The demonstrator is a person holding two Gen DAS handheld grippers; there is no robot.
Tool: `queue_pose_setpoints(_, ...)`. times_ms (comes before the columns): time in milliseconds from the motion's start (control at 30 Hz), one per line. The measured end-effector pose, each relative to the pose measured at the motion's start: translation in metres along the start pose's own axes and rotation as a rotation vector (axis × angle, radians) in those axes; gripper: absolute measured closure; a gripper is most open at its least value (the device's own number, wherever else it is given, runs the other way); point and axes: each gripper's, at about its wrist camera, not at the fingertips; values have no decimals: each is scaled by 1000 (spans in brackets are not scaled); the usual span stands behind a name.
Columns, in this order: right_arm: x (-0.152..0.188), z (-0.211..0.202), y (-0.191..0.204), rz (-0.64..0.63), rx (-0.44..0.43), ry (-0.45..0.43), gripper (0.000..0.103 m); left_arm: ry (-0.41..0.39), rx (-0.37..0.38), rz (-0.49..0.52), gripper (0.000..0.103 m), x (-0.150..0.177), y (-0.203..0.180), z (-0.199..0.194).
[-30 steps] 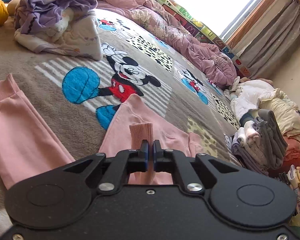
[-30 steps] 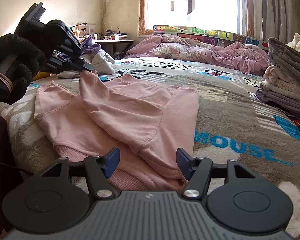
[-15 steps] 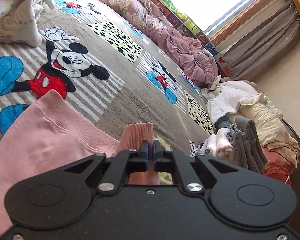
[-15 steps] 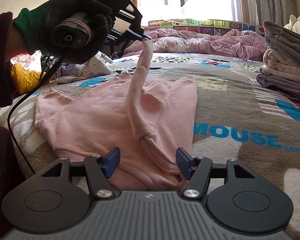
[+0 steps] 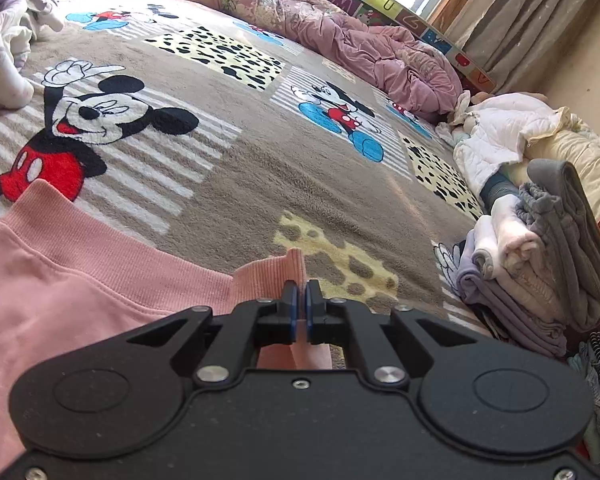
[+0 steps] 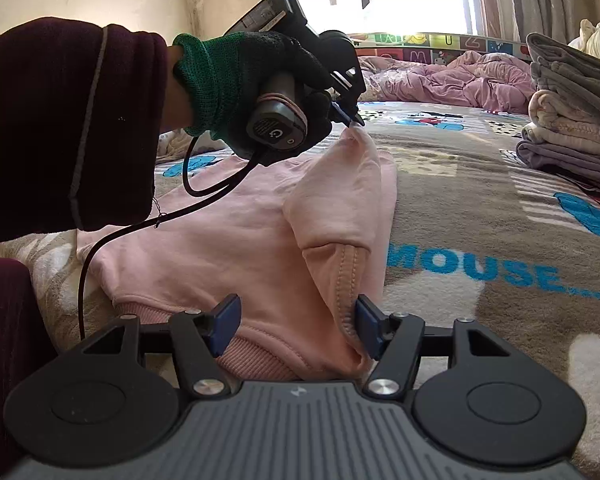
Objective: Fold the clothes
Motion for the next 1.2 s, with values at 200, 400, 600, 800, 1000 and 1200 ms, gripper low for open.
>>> queue_pose_setpoints(200, -1, 0, -3, 17, 12, 8, 40, 6, -38, 105, 102, 9, -12, 14)
queue_pose_setpoints(400, 1, 2, 1, 4, 11, 14, 36, -21, -35, 211, 84, 6, -21, 23)
queue_pose_setpoints(600, 0, -7, 1, 0, 66, 6, 36, -58, 37, 333, 83, 2, -21, -6)
queue_pose_setpoints(800, -4, -24, 15, -134, 168, -94, 36, 3, 107, 562, 83, 21, -29, -10)
queue_pose_setpoints(1000, -6, 11, 25, -212, 25, -129, 36, 92, 115, 704, 83, 38, -37, 18)
queue_pose_setpoints(1200, 5, 29, 6, -38, -48, 1, 34, 97, 110, 827, 76, 54, -38, 27)
Point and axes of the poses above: each gripper's, at about its wrist camera, not at the fingertips, and z roughly the way its jaws point, y to its left, x to its underside, and after that the axes turned 11 degrees about -y, right-handed
